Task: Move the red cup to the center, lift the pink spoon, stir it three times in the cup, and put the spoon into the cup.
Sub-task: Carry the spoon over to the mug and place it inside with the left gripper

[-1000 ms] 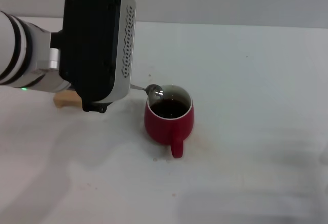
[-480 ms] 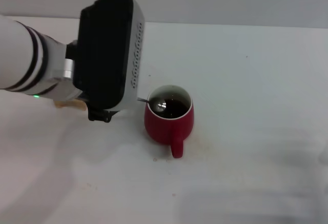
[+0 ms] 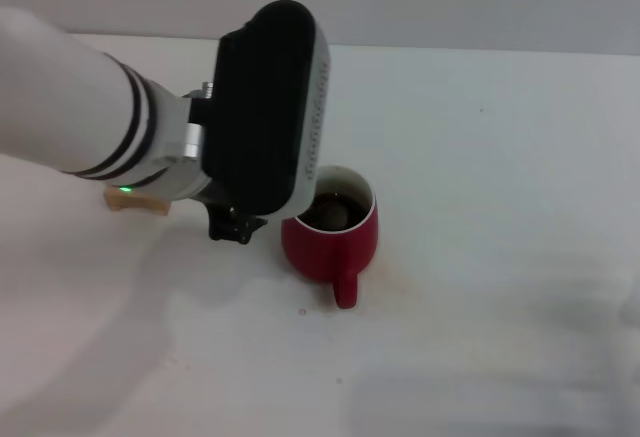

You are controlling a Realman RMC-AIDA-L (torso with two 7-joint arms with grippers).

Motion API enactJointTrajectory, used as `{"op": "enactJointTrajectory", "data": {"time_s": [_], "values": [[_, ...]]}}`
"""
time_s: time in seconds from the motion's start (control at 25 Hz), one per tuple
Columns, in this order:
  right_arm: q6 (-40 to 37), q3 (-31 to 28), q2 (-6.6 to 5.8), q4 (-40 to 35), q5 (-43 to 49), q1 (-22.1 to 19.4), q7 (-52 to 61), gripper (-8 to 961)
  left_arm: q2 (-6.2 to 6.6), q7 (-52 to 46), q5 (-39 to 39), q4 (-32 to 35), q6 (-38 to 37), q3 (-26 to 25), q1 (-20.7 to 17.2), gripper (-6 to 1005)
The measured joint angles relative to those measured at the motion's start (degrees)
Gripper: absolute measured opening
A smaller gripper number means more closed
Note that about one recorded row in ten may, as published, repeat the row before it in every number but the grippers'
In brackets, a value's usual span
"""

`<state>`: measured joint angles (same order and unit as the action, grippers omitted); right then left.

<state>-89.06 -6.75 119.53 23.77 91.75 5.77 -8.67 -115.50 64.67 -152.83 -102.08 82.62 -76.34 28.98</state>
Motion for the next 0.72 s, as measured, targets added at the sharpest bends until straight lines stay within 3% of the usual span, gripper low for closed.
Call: {"op": "enactJointTrajectory", "data": {"time_s": [0.36, 0.72], "values": [[0.3, 0.1, 0.0, -0.1, 0.0, -0.6, 0.1, 0, -1.5, 0.1, -0.5, 2.8, -1.5, 0.8, 2.8, 144], [0.4, 0.2, -0.07, -0.5, 0.0, -0.7, 0.1, 0, -2.01, -1.2, -2.3, 0.3, 1.1, 5.1, 2.6, 144]]}}
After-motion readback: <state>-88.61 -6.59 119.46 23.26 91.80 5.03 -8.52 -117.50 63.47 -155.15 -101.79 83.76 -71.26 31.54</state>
